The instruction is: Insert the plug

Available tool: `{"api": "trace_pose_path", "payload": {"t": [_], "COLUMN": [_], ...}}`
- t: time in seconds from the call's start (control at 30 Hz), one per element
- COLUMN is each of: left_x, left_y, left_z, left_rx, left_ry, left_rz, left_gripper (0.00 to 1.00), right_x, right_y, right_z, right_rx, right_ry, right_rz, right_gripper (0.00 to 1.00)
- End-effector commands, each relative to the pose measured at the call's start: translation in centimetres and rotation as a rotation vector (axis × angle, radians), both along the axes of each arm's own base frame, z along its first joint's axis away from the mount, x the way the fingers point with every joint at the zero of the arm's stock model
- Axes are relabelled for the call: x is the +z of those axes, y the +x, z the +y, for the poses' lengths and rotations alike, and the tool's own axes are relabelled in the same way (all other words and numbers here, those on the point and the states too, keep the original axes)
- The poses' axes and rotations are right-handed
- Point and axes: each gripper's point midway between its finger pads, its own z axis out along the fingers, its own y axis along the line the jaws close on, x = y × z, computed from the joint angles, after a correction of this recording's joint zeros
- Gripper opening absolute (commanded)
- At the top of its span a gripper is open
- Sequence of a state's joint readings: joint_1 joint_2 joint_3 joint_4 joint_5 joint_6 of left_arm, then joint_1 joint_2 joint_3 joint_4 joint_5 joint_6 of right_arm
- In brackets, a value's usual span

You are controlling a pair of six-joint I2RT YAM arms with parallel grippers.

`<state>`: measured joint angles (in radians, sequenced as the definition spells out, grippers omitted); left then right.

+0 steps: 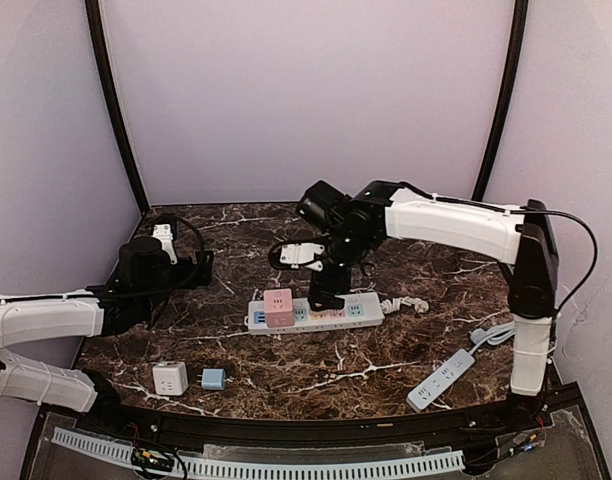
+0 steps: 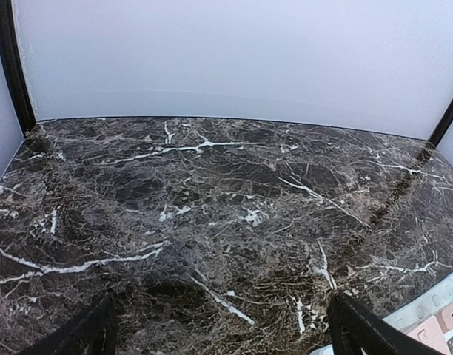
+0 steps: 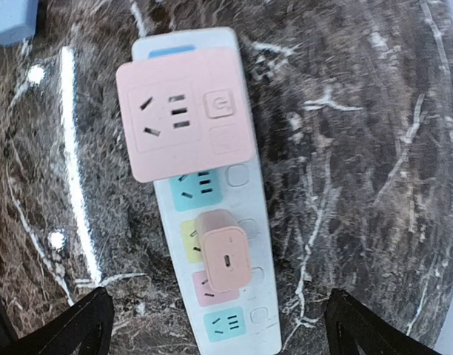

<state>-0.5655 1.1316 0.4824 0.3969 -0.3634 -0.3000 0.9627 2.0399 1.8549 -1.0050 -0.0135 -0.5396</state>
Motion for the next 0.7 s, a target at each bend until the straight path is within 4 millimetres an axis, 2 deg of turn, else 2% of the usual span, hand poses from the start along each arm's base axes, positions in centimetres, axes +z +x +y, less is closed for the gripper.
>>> {"api": "trace_pose_path", "payload": {"t": [0.0,0.07,0.2,0.3,0.43,0.47,0.53,0.67], "left_x": [-1.1,-1.5,-1.7,-2.7,-4.3,-4.1,-5.1,-6.4], "left_y": [-1.1,-1.6,-2.6,-3.2,-3.6,-3.6,-4.3,-5.0], "left_z": [2.4,3.2,3.7,3.9,2.9,2.5,2.7,2.4], "left_rx": [0.115,0.166,0.185,0.214,0.223,0.235,0.279,0.319], "left_ry": [-0.049,-0.113,-0.194,-0.227,-0.270,-0.264,-0.214,-0.236], "left_rz": [0.034,0.042,0.074,0.128,0.205,0.210,0.254,0.335], "left_gripper": [0.99,0.99,0.99,0.95,0.90,0.89,0.89,0.89], "right_x": [5.2,6.6,7.3,6.7,6.1,6.0,5.8,4.4], "right_y": [0.9,0.5,-0.4,-0.5,-1.0,-1.2,-1.5,-1.8], "right_z": [1.7,1.7,-0.3,-2.5,-4.4,-4.7,-5.2,-6.0], "right_rx": [-0.155,-0.208,-0.350,-0.476,-0.583,-0.595,-0.613,-0.637], "right_ry": [0.304,0.439,0.571,0.604,0.695,0.720,0.752,0.727], "right_rz": [-0.171,-0.227,-0.250,-0.257,-0.242,-0.235,-0.221,-0.219], "right_gripper": [0.99,0.99,0.99,0.99,0.99,0.99,0.99,0.99]}}
